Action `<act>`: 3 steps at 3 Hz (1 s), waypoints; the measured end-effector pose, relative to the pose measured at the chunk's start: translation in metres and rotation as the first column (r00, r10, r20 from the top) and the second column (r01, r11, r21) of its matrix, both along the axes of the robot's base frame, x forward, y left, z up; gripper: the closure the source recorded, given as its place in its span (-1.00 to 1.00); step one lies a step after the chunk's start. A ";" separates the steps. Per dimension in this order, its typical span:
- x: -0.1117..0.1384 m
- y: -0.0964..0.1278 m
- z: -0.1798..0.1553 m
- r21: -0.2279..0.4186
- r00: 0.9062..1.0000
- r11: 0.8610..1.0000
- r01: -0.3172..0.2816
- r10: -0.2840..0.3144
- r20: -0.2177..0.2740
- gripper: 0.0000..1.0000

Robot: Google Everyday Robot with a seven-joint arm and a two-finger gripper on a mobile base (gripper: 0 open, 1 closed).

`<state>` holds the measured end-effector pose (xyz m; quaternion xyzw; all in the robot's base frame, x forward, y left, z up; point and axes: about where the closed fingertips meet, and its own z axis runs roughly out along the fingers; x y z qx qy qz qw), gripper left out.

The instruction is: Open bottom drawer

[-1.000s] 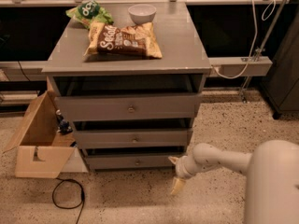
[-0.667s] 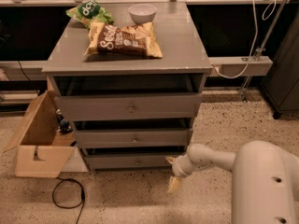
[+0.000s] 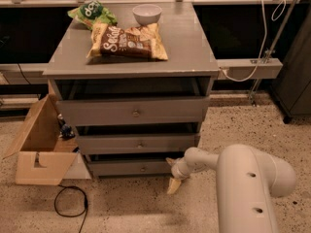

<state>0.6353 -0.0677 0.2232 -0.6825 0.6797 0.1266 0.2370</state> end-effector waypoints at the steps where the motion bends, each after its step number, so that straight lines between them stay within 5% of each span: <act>1: 0.013 0.007 -0.016 -0.058 0.999 0.998 -0.019 0.022 0.043 -1.00; 3: 0.059 0.016 -0.045 -0.037 0.991 0.998 -0.045 0.049 0.127 -1.00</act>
Offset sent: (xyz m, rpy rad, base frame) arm 0.0726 0.0111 -0.0502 -0.0533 -0.1437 0.0525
